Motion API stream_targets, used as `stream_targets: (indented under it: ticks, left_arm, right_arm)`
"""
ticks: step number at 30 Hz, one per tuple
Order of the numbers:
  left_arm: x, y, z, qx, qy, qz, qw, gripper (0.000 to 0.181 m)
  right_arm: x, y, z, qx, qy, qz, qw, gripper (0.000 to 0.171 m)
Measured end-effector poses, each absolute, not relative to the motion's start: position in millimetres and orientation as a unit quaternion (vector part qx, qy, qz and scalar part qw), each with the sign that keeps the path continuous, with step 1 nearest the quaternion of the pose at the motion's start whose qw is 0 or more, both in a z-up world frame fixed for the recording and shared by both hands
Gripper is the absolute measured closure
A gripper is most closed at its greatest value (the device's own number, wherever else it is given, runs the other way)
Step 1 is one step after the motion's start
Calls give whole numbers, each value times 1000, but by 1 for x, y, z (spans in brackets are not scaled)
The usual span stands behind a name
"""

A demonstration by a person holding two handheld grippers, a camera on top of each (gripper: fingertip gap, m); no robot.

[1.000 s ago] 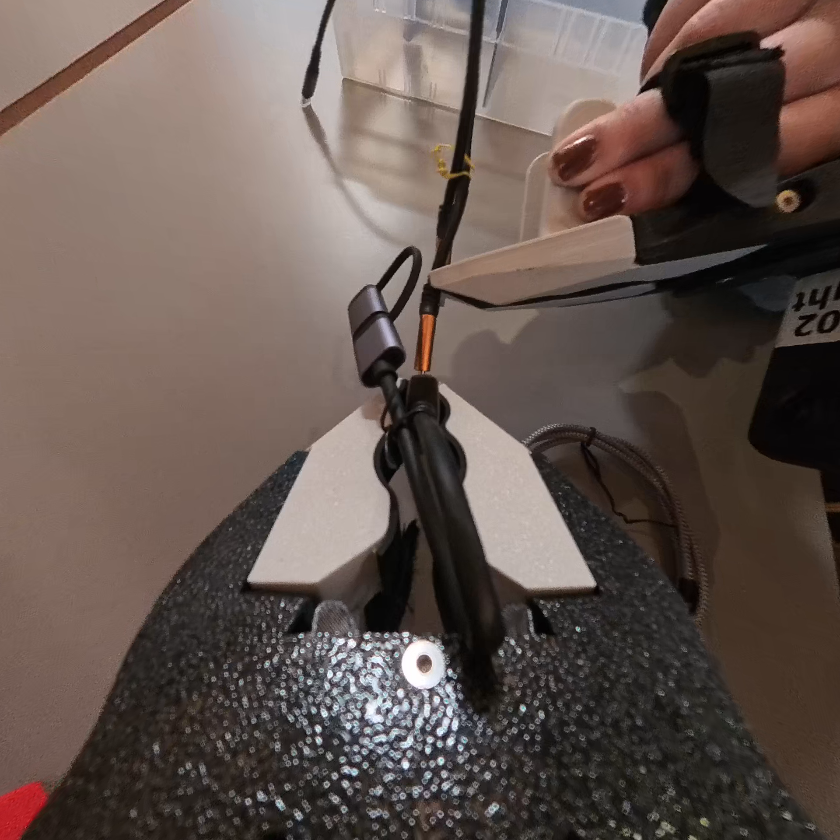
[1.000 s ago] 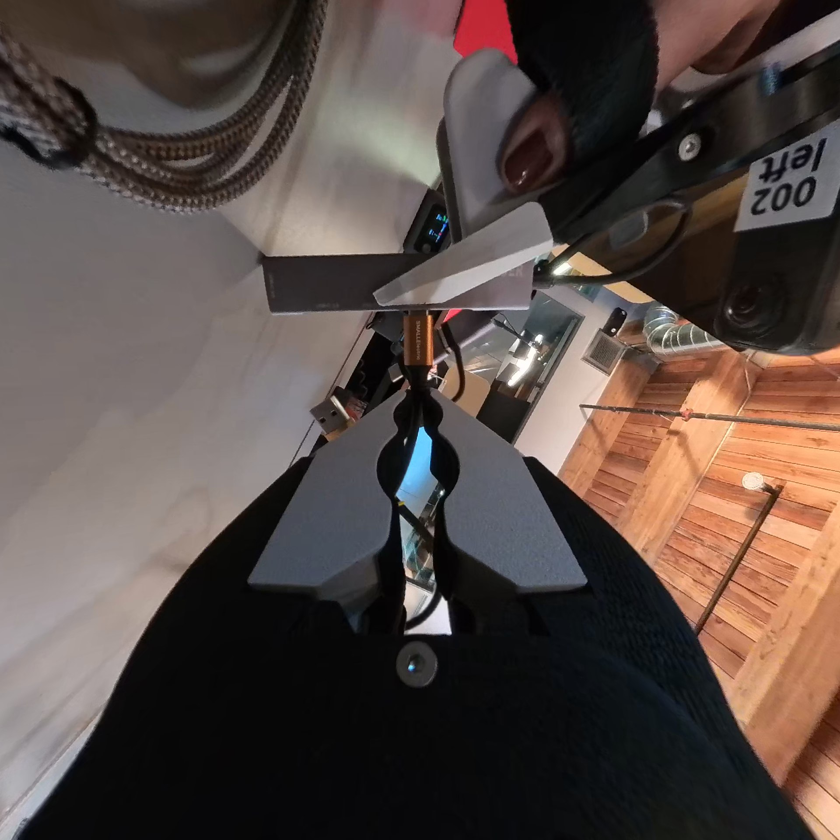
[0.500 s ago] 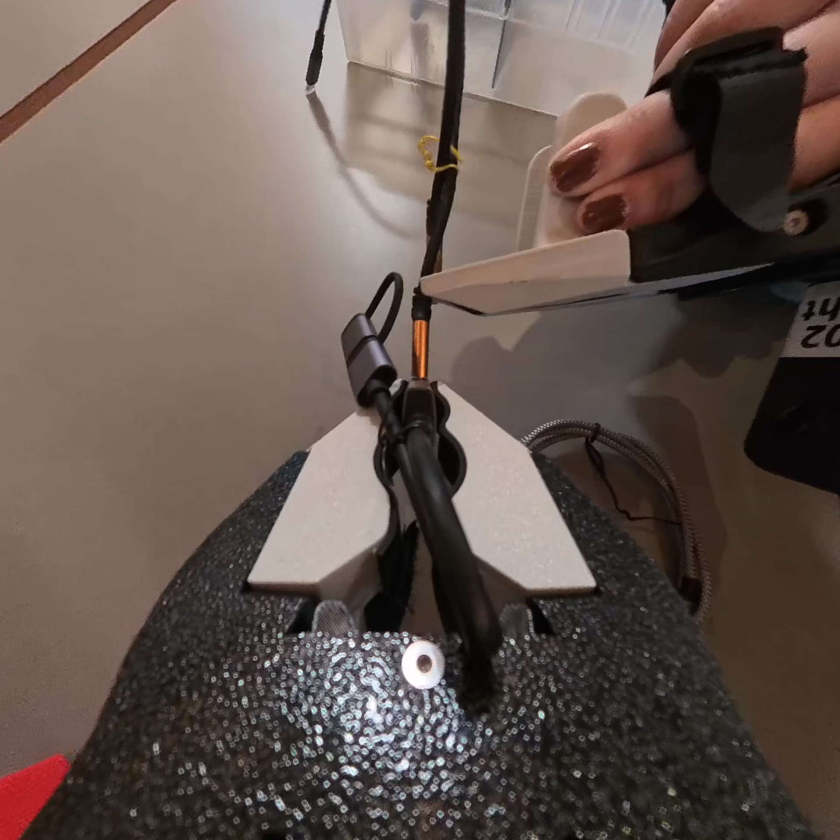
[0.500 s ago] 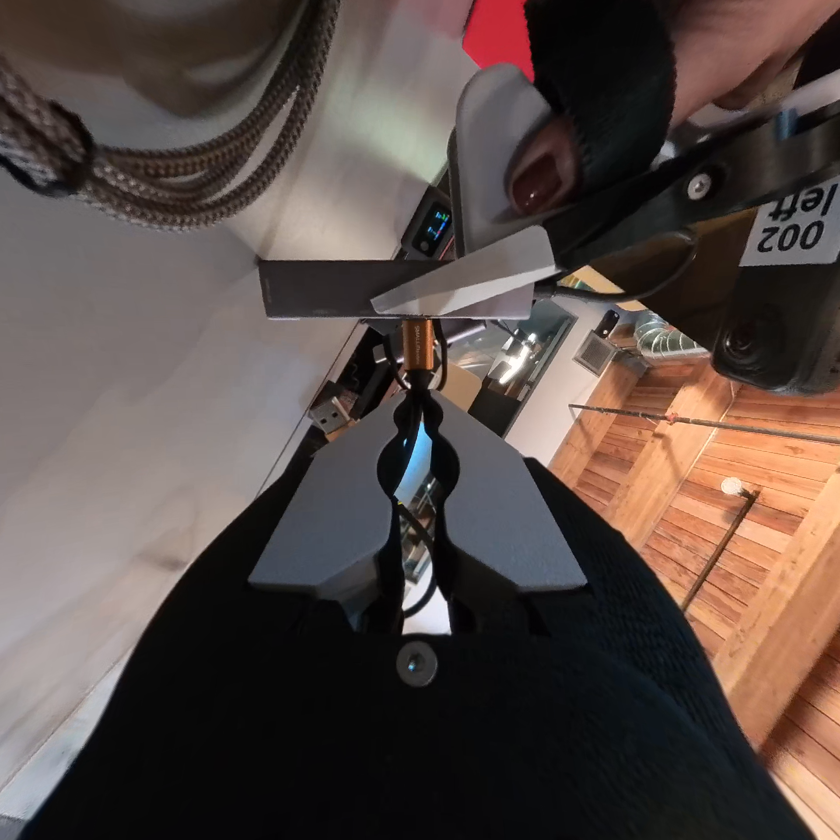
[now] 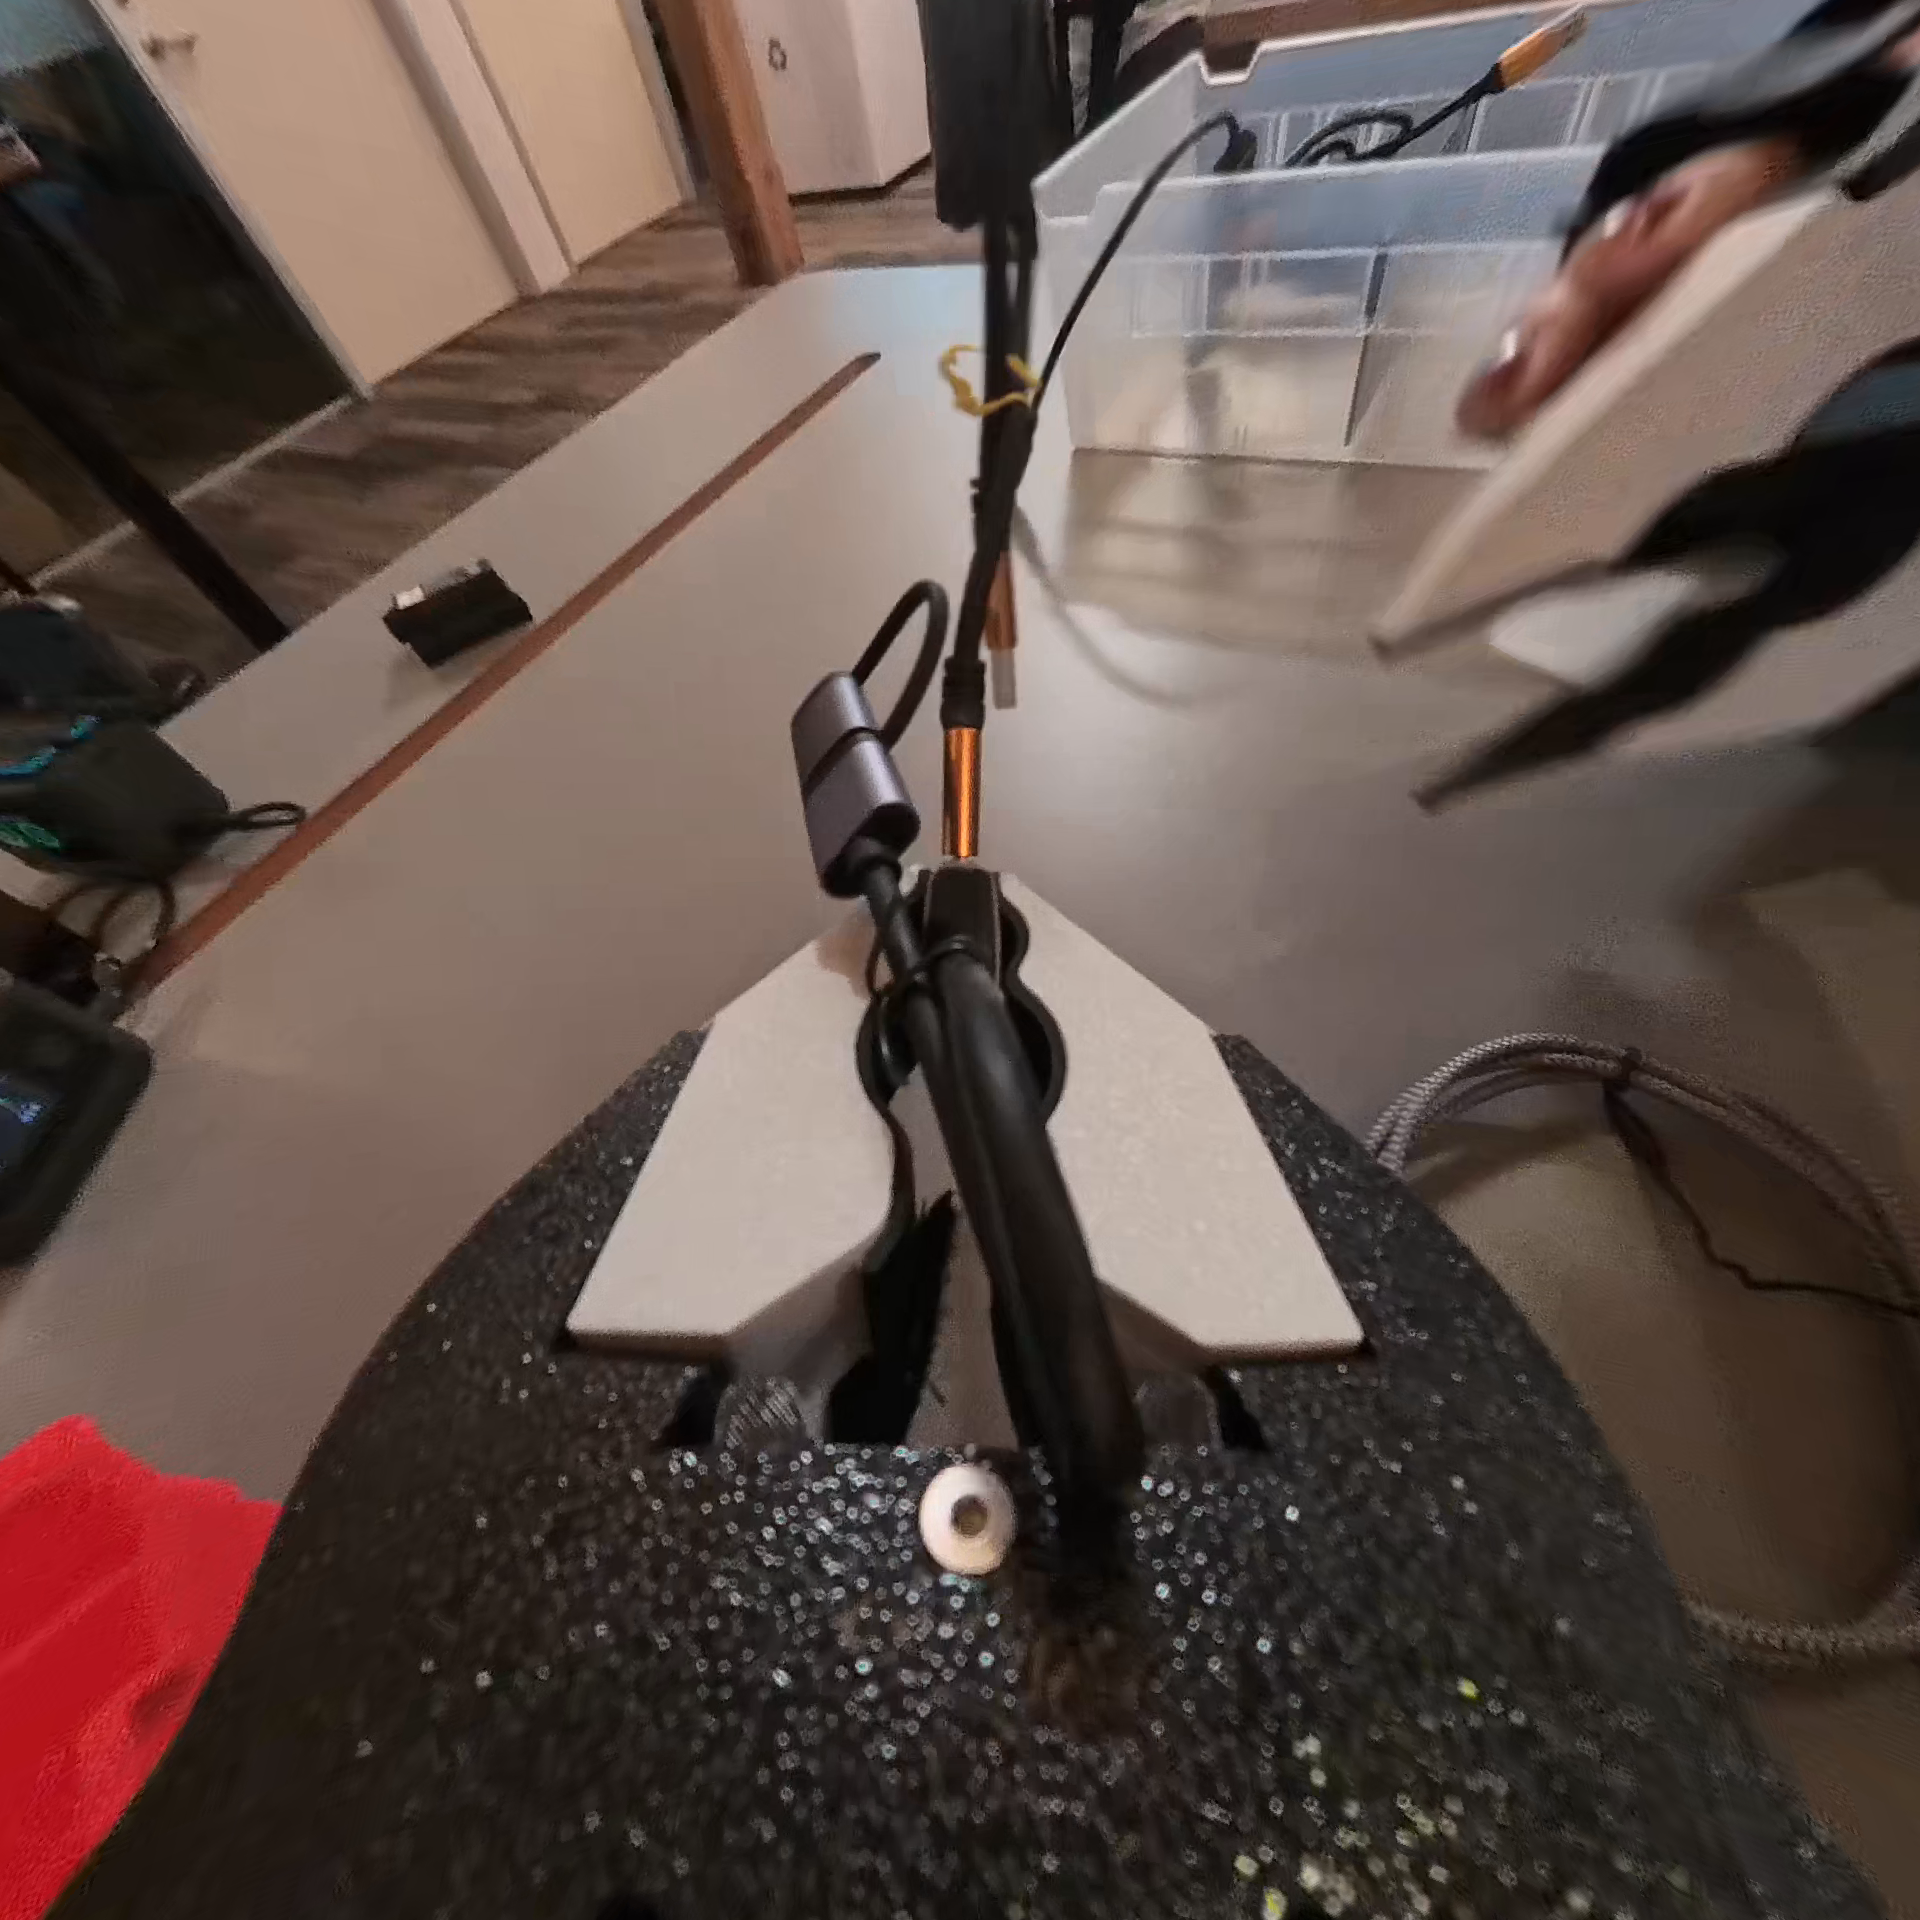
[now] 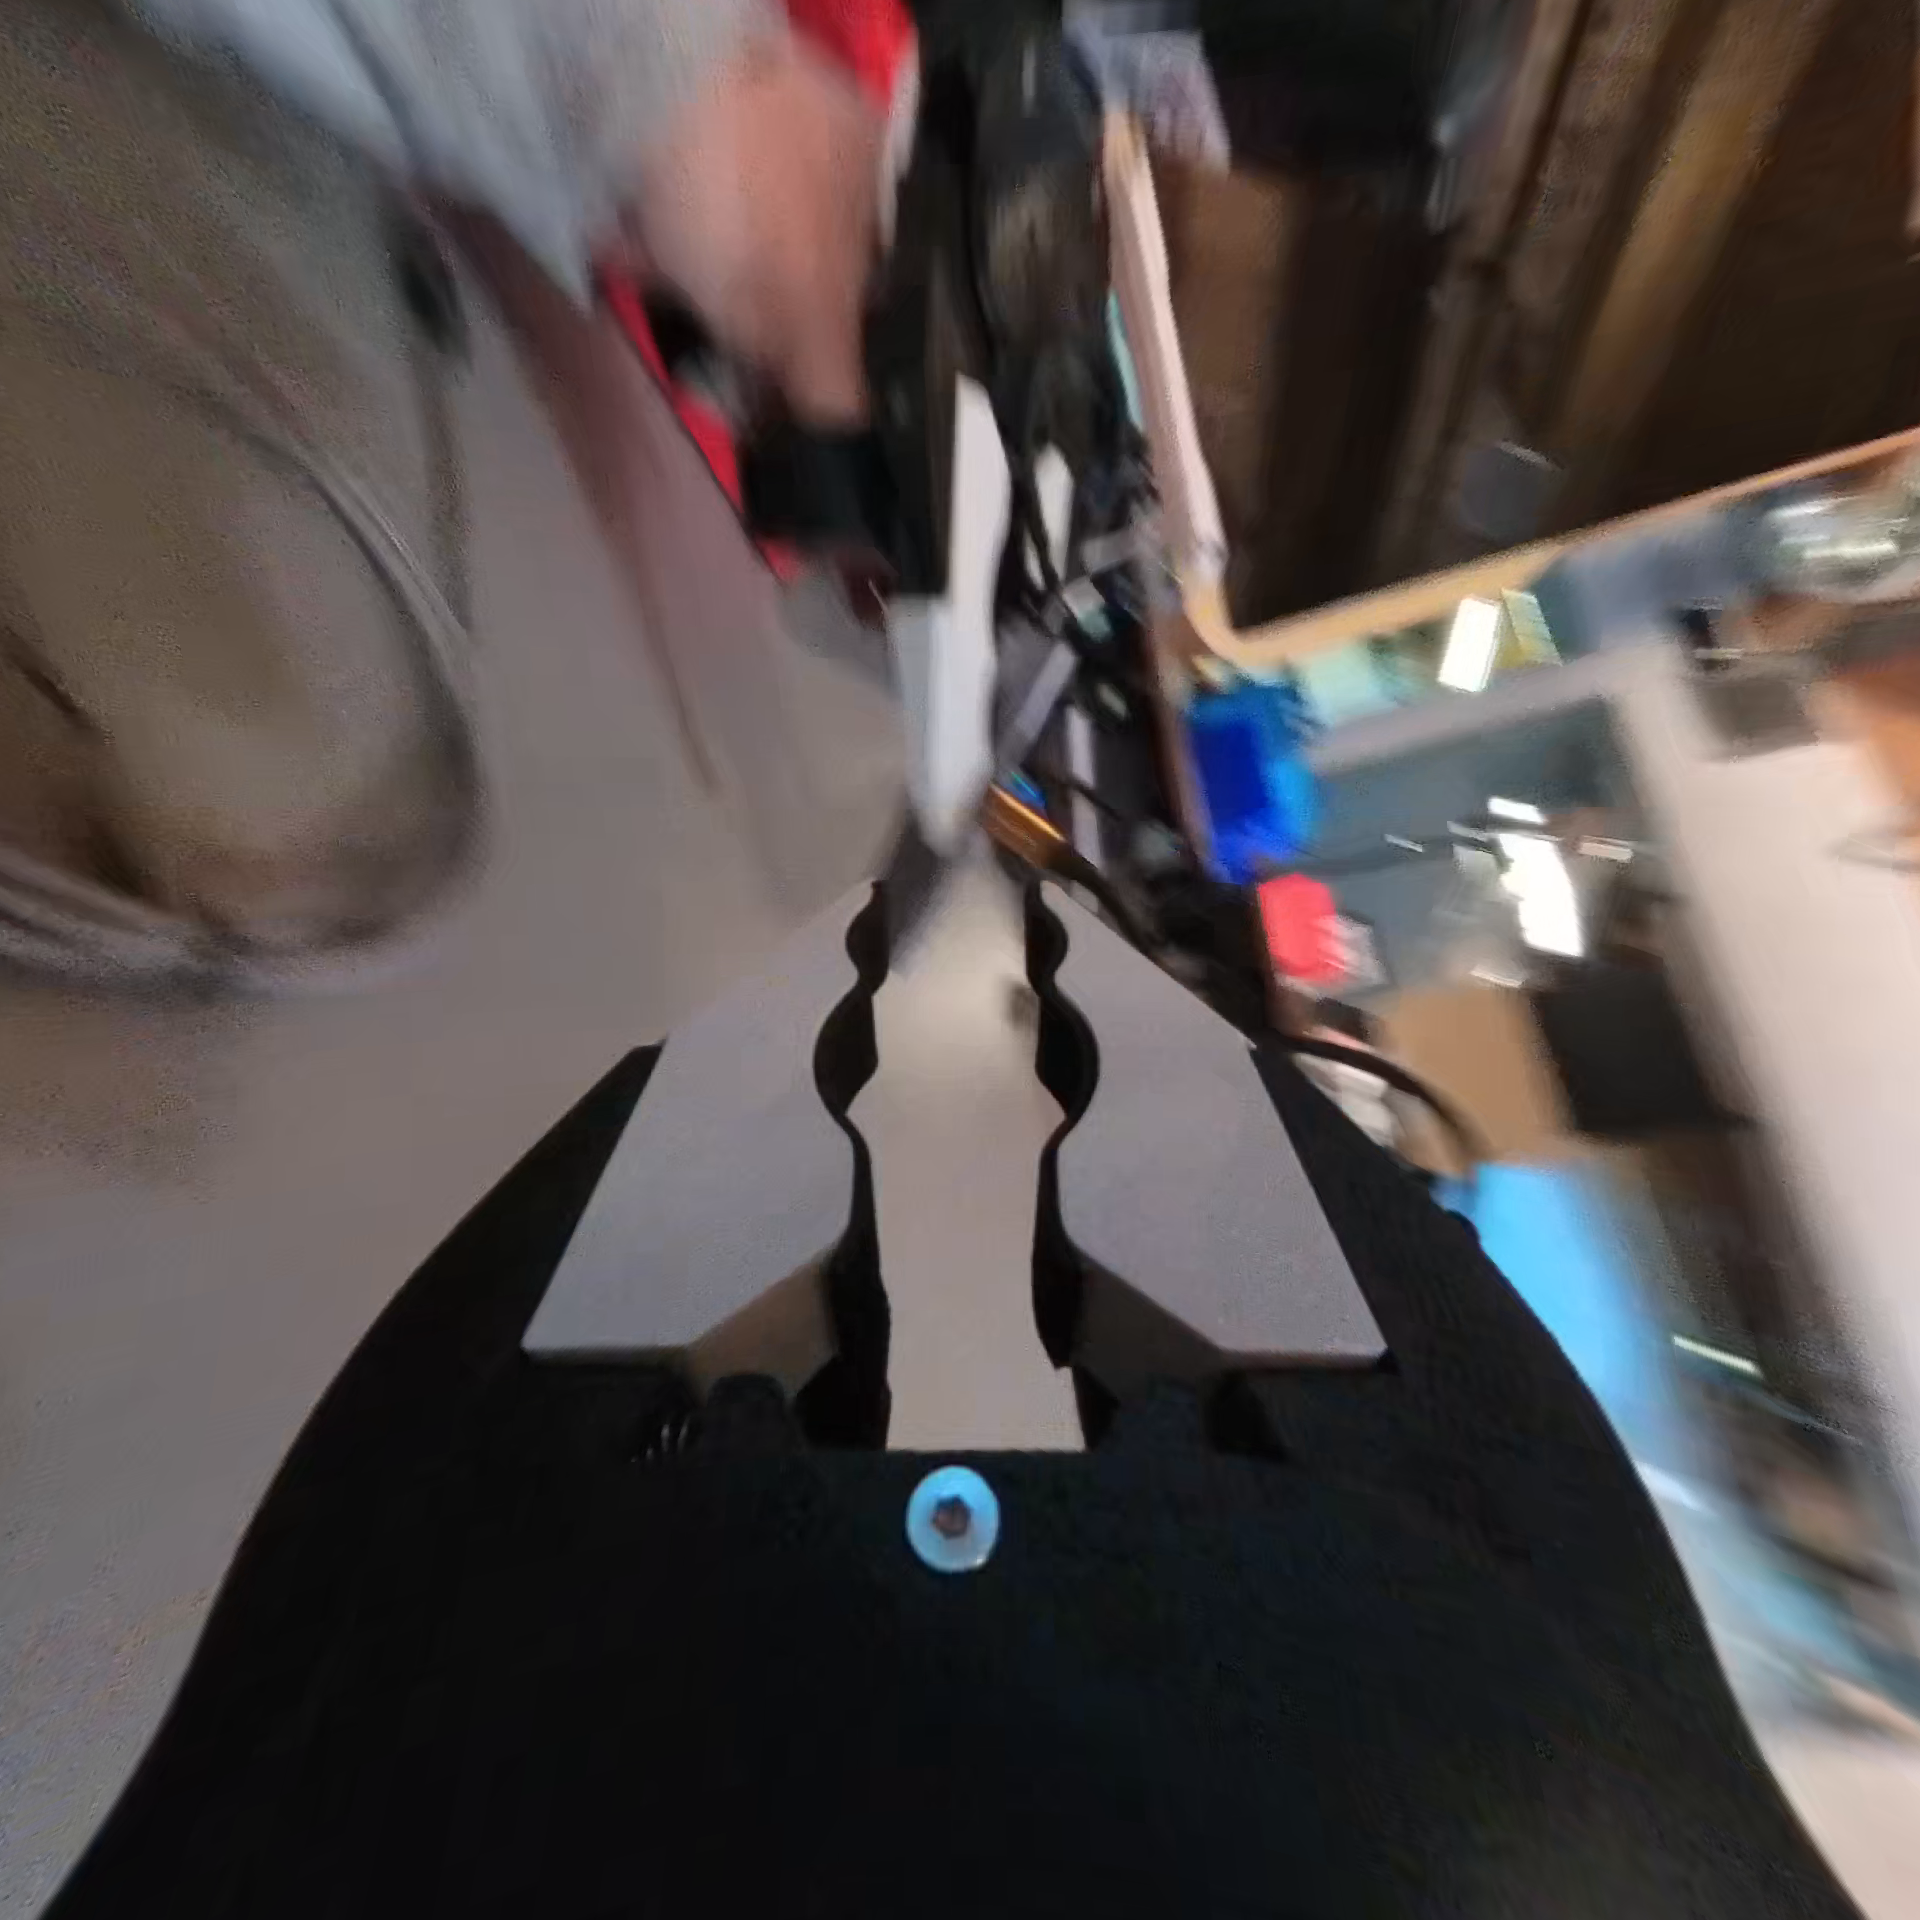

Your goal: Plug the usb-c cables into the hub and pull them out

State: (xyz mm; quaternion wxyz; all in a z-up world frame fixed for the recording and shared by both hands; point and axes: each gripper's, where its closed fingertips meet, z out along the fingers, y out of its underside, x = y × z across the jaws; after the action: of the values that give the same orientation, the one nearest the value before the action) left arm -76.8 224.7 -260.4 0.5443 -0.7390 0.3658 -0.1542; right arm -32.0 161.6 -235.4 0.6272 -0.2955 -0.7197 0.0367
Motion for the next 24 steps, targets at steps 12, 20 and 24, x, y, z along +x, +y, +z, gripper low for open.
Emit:
stream_targets:
  ticks: [12, 20, 24]
  left_arm:
    - [-91, 225, -234, -703, 353, -117, 606, 174]
    - [-93, 223, -225, -680, 362, -96, 630, 175]
    - [-90, 222, -227, -678, 374, -87, 627, 175]
  right_arm:
    - [-54, 42, -301, -394, -790, 426, 197, 156]
    - [-101, 103, -302, -467, -758, 281, 357, 154]
    - [-128, 96, -316, -482, -764, 274, 329, 154]
